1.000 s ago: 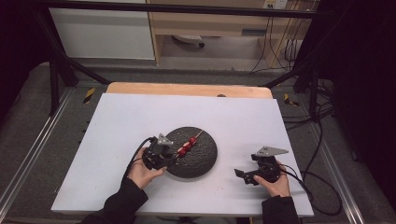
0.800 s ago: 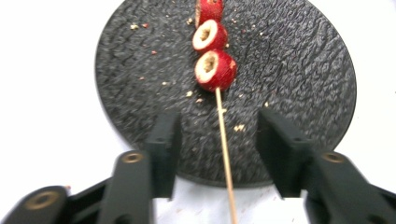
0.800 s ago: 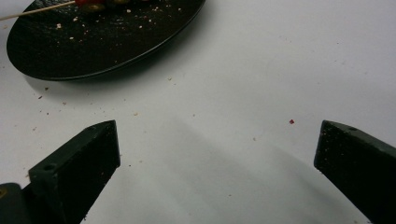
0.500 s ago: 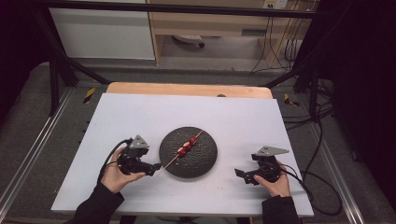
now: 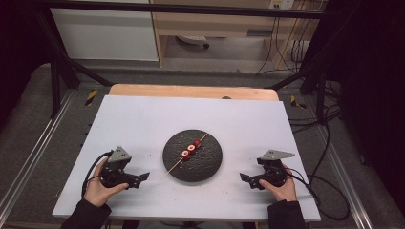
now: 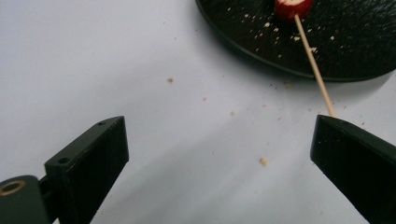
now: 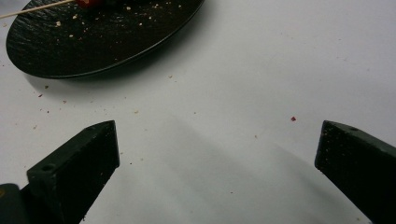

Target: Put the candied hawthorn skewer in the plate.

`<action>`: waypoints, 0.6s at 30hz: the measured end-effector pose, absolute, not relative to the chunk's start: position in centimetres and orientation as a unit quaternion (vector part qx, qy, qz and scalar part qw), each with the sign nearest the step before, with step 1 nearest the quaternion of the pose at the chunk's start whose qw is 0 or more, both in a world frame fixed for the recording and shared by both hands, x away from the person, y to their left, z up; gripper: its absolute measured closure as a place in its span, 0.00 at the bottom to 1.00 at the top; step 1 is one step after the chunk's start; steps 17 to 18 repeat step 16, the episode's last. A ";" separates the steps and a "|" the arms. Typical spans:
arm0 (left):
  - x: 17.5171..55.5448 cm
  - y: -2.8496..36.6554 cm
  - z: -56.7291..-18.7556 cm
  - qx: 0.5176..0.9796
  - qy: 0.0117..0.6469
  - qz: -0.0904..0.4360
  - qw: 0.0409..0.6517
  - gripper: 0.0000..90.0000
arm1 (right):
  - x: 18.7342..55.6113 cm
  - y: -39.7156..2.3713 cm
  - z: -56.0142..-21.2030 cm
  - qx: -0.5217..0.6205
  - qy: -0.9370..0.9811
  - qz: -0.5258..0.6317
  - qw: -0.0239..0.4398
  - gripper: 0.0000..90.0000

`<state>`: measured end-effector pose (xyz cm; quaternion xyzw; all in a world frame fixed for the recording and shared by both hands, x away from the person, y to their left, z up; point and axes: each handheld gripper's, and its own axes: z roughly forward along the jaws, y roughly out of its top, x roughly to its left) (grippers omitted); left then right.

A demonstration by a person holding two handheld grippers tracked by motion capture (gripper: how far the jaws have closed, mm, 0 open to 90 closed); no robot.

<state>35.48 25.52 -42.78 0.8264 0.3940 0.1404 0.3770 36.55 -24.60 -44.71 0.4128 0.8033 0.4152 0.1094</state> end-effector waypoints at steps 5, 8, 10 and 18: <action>35.0 26.9 -44.0 0.820 0.401 0.142 0.384 0.05 | 36.5 -24.6 -44.8 0.410 0.807 0.412 0.109 0.01; 34.7 27.4 -44.7 0.818 0.405 0.139 0.385 0.05 | 36.5 -24.5 -44.9 0.410 0.808 0.410 0.106 0.01; 34.6 27.6 -44.8 0.818 0.406 0.142 0.382 0.05 | 36.5 -24.5 -44.9 0.410 0.808 0.410 0.105 0.01; 34.4 27.6 -45.1 0.822 0.400 0.143 0.380 0.05 | 36.4 -24.4 -45.1 0.409 0.810 0.408 0.101 0.01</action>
